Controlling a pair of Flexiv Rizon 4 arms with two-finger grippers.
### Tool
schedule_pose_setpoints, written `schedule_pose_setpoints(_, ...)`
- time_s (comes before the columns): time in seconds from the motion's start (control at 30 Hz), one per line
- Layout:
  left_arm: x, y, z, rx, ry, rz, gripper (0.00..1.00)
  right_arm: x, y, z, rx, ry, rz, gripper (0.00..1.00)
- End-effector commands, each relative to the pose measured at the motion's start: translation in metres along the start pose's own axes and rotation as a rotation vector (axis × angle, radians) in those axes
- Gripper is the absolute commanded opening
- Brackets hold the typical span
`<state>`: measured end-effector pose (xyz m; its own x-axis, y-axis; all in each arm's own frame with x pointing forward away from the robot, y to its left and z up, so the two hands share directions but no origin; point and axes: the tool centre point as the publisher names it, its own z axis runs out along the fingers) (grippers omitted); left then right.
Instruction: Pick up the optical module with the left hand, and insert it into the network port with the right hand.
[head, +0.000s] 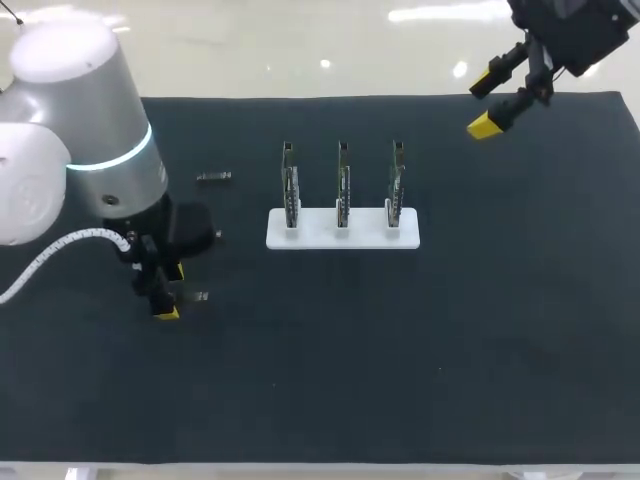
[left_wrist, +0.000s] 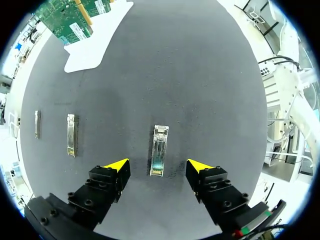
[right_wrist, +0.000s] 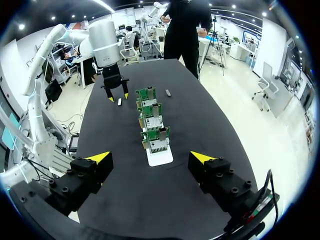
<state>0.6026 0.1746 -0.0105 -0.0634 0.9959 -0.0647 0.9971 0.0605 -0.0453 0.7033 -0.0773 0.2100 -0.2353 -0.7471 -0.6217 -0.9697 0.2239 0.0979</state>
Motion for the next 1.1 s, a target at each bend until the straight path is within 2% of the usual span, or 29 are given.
schedule_pose_setpoints(0.03,-0.001,-0.001,0.004,0.000,-0.002,0.005,1.00,0.000,-0.001,0.000,-0.001,-0.001,-0.001,1.00)
schedule_pose_setpoints(0.07,-0.001,-0.001,0.005,0.001,-0.002,0.006,0.99,0.000,-0.001,0.000,-0.001,-0.001,-0.001,1.00)
schedule_pose_setpoints(0.17,-0.001,-0.002,0.007,0.002,-0.002,0.006,0.72,0.000,-0.001,0.000,-0.001,-0.001,-0.001,1.00)
schedule_pose_setpoints(0.2,-0.001,-0.002,0.008,0.003,-0.002,0.004,0.38,0.000,-0.001,0.000,-0.001,-0.001,-0.001,1.00)
schedule_pose_setpoints(0.23,-0.002,-0.003,0.009,0.003,-0.002,0.002,0.13,0.000,-0.001,0.000,-0.001,-0.001,-0.001,1.00)
schedule_pose_setpoints(0.27,-0.002,-0.003,0.009,0.005,-0.003,0.001,0.00,0.000,-0.001,0.000,-0.001,-0.001,-0.001,1.00)
schedule_pose_setpoints(0.5,0.000,-0.002,0.000,0.008,-0.028,0.004,0.00,0.000,-0.001,0.000,-0.001,-0.001,-0.001,1.00)
schedule_pose_setpoints(0.8,0.011,-0.001,-0.041,-0.010,-0.065,-0.026,0.00,0.000,-0.001,0.000,-0.001,-0.001,-0.001,1.00)
schedule_pose_setpoints(1.1,0.016,0.000,-0.089,-0.066,-0.231,-0.035,0.00,0.000,-0.001,0.000,-0.001,-0.001,-0.001,1.00)
